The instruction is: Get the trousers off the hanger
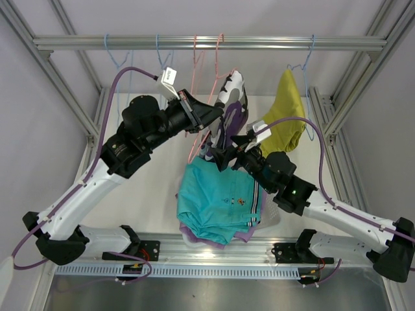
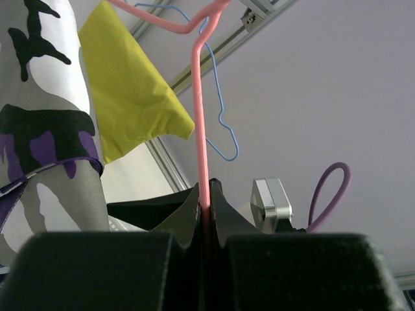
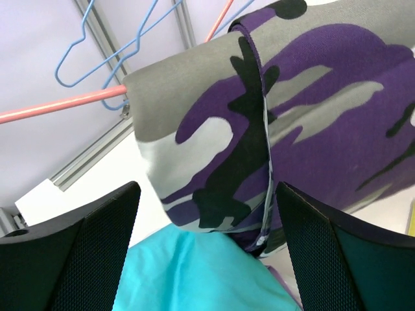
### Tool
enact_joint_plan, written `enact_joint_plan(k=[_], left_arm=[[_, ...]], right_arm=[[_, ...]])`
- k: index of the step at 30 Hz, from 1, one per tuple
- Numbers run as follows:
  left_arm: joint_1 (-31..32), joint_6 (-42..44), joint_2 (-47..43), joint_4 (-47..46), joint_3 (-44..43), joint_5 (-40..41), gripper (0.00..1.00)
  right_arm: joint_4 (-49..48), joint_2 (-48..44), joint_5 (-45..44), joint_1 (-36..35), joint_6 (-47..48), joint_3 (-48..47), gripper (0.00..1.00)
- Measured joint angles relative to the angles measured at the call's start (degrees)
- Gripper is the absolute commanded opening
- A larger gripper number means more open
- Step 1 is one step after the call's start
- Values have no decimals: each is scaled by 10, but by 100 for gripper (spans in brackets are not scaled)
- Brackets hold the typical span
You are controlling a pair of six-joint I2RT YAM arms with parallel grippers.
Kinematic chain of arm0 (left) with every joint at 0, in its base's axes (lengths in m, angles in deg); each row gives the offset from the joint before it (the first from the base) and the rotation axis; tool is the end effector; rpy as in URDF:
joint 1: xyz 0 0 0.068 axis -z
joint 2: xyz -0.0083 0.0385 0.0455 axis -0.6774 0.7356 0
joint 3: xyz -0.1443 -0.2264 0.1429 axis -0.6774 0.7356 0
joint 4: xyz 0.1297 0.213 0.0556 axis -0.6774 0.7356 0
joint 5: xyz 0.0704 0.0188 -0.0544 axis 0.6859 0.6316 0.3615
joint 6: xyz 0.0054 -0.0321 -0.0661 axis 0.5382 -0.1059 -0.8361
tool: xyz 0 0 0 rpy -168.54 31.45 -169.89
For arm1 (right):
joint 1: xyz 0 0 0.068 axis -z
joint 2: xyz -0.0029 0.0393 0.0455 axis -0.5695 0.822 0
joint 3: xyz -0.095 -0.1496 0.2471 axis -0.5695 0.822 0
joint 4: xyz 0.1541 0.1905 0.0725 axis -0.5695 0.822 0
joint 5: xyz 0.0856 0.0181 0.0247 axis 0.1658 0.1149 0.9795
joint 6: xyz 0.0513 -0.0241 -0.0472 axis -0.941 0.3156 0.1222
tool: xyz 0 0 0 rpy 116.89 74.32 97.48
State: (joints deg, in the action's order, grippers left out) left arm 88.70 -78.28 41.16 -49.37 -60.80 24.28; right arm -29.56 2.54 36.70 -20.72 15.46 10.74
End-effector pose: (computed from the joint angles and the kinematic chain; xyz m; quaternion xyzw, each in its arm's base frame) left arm 0.1798 -0.1896 0.5253 0.0033 0.7058 -0.5245 0.4761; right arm 0.1536 0.1931 0.3949 -0.1770 0.6555 0.3020 0.6691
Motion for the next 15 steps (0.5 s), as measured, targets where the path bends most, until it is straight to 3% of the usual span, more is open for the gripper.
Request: enact_joint_plan(k=[15], left_arm=[[0,1,-9,-5,28,14,0]], right_arm=[[-5,92,-59,-3,26,-71,90]])
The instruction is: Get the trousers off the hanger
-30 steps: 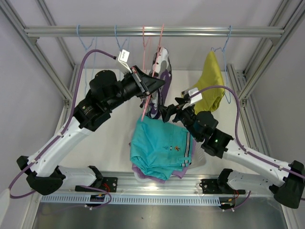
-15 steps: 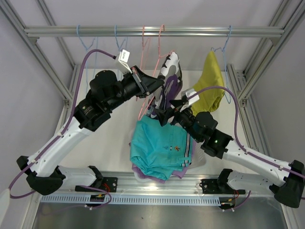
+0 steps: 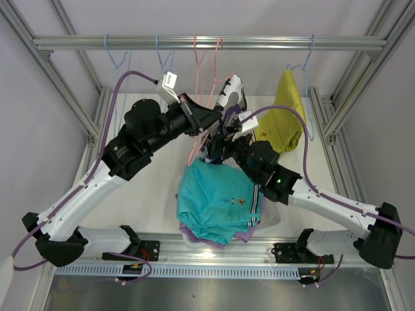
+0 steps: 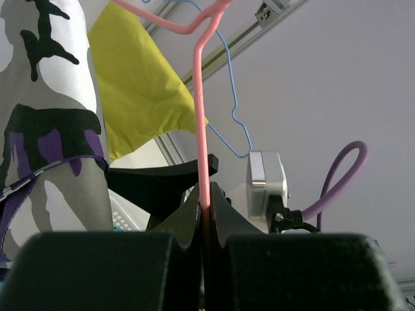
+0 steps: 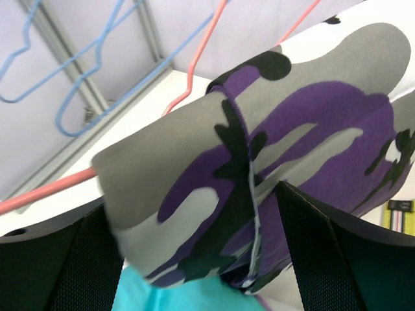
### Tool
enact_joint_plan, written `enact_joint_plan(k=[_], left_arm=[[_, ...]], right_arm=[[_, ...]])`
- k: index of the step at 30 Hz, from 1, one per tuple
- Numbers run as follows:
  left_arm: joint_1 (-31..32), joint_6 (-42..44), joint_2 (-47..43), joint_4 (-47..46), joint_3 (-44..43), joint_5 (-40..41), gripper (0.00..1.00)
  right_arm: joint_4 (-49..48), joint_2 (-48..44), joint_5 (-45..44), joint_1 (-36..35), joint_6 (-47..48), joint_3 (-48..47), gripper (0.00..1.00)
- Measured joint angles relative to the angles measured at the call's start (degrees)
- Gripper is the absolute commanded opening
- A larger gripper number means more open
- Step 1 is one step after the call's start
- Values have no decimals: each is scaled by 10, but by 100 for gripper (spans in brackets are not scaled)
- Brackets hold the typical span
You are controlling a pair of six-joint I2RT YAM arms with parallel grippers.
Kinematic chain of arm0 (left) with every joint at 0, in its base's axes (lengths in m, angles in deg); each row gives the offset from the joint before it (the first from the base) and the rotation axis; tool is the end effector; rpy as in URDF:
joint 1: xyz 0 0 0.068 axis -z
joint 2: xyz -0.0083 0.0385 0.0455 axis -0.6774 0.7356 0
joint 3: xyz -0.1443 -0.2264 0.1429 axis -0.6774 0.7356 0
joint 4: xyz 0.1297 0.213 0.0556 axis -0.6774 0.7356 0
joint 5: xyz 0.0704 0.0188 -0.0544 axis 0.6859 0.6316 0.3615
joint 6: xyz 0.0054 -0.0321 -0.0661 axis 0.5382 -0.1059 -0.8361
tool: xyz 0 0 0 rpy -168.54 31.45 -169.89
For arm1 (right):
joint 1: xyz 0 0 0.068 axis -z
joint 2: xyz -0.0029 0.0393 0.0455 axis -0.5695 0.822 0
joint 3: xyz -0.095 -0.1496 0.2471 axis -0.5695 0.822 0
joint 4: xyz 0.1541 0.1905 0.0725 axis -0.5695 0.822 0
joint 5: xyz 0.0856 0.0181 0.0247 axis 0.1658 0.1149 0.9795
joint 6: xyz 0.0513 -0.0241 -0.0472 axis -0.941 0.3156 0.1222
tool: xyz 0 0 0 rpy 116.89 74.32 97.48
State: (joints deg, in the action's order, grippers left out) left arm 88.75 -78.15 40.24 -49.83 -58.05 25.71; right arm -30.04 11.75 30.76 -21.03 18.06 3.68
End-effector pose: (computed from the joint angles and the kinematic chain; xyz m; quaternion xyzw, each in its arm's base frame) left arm 0.1806 -0.1884 0.5137 -0.0046 0.7143 -0.5120 0.4771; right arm 0.1808 0.2247 0.4028 -0.1633 0.6703 0.2488 0.6798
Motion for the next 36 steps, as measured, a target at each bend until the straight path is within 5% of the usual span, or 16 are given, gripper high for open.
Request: enact_joint_plan(k=[11,36], left_arm=[[0,21,-12,1,7,23,0],[22,68,-29,21,7,52,0]], right_arm=[[-8,22,-35,10,35,-12,91],[51,-35,51,39,27,5,92]])
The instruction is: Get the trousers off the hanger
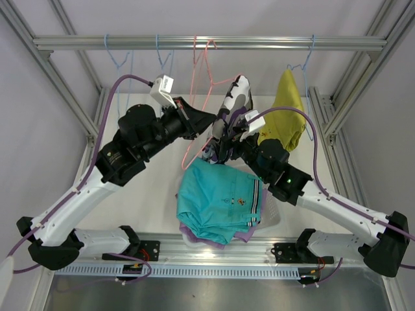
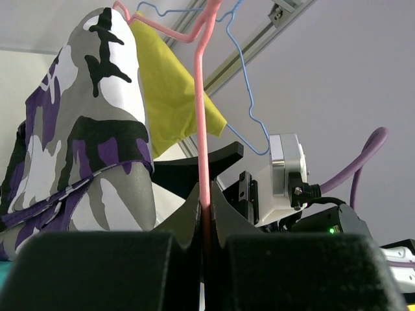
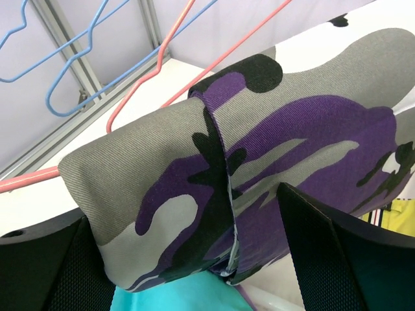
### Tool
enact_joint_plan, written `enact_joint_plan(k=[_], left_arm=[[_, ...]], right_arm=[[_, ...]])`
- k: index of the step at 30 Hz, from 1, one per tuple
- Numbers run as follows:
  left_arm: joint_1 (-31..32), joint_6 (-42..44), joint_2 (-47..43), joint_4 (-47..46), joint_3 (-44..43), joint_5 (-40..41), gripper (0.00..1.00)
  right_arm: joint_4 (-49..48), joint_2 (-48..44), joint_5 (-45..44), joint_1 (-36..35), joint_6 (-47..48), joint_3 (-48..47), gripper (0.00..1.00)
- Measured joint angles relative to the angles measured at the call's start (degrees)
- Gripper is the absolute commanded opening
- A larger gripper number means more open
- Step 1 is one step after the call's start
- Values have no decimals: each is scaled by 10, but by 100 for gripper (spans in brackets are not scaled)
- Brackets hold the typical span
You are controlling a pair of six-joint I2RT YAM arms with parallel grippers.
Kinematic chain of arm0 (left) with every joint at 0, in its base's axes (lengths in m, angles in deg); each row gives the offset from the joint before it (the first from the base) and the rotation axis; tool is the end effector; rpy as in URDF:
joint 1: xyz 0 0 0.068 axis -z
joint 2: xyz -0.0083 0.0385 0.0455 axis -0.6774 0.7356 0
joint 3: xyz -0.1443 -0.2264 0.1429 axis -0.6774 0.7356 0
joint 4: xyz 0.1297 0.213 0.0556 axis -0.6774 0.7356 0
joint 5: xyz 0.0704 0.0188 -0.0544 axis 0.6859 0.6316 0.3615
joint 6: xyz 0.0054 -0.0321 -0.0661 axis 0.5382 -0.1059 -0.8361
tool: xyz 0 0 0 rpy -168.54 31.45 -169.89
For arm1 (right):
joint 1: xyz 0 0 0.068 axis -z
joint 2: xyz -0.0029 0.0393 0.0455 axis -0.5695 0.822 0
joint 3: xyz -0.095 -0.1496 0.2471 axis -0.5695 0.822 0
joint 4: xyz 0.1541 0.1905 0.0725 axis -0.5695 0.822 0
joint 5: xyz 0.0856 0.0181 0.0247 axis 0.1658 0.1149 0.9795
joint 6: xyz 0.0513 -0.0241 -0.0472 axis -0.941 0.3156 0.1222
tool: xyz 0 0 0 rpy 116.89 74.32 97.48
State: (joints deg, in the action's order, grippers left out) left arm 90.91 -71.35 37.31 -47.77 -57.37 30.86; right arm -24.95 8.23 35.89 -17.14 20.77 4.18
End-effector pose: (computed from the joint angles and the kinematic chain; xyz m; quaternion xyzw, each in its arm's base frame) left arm 0.1646 -0.1770 0.5166 0.0197 0.7128 -0.4699 0.5203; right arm 0.1820 0.2030 0.4038 -0.1946 0.6742 0.2314 0.6738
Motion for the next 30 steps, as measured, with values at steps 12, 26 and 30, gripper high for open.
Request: enact_joint_plan(k=[12,26,30], left_arm=[[10,20,-2,7,0,15,0],[40,32,-2,7,0,46,1],[44,36,-2,7,0,59,0]], right_arm=[[31,-17,18,6,-3,6,93],[18,-18,10,31,-3,8,91],[-24,20,4,31,2,5,91]])
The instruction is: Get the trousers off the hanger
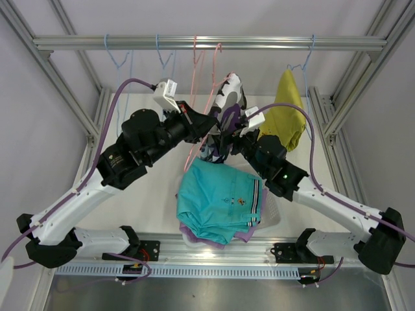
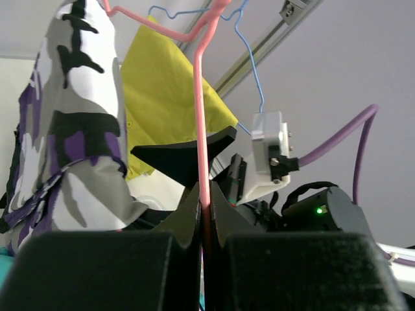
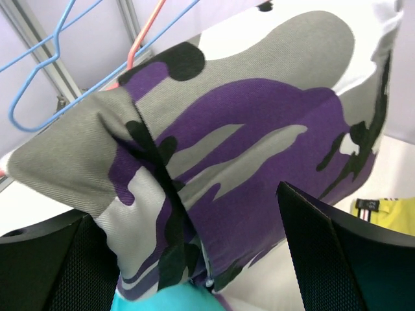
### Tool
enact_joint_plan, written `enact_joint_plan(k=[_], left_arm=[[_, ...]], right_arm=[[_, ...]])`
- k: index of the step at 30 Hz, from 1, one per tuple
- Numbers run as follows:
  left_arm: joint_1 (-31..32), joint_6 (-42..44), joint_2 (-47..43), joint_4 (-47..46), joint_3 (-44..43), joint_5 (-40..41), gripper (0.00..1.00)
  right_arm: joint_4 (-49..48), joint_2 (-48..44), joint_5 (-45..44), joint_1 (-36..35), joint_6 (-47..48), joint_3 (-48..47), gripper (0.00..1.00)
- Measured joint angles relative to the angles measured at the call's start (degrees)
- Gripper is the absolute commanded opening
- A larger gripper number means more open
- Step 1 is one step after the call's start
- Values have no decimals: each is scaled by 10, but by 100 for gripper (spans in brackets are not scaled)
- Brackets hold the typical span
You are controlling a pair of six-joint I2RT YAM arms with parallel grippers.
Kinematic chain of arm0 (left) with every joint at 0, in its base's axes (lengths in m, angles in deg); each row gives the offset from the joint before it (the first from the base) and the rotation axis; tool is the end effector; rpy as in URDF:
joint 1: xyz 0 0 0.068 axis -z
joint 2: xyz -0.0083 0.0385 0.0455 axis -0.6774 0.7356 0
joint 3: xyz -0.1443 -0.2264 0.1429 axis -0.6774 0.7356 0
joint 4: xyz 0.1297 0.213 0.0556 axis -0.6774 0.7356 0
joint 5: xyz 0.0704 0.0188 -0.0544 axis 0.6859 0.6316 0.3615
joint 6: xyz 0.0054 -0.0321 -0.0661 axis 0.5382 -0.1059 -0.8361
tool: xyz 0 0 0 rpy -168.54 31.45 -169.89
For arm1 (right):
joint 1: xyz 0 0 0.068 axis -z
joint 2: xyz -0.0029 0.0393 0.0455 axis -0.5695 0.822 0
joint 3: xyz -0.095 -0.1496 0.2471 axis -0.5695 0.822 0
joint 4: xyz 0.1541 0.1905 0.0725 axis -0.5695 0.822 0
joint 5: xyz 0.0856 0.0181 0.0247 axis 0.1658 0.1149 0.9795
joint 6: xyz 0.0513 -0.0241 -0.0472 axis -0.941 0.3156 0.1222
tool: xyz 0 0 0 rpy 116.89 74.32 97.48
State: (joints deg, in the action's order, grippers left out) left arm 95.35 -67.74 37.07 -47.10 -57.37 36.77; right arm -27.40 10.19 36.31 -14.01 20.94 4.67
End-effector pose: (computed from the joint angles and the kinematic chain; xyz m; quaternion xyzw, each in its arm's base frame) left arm 0.1539 -0.1834 0.5160 0.0342 0.7148 -0.4439 0.5394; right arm 0.1991 0.2006 0.3974 -0.1797 0.6783 0.2143 0.6794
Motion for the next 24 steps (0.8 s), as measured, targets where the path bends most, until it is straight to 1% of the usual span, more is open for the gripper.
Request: enact_joint_plan(k=[6,14,19,20,21,24], left_arm=[[0,0,0,2,0,20,1],[3,0,0,1,0,30,0],[8,1,0,1,0,35,0],[9,1,0,1,0,35,0],[10,2,0,1,0,40,0],[14,6,0,1,0,48,0]], right_arm=[[-38,57,4,0,7,-27,91],[-63,75,35,3,7,-32,89],[-74,90,67,7,1,-38,79],[-75,93,71,7,-1,-39,73],[-78,96,76,7,-4,-41,70],[-79,103,82,7,-8,-50,66]])
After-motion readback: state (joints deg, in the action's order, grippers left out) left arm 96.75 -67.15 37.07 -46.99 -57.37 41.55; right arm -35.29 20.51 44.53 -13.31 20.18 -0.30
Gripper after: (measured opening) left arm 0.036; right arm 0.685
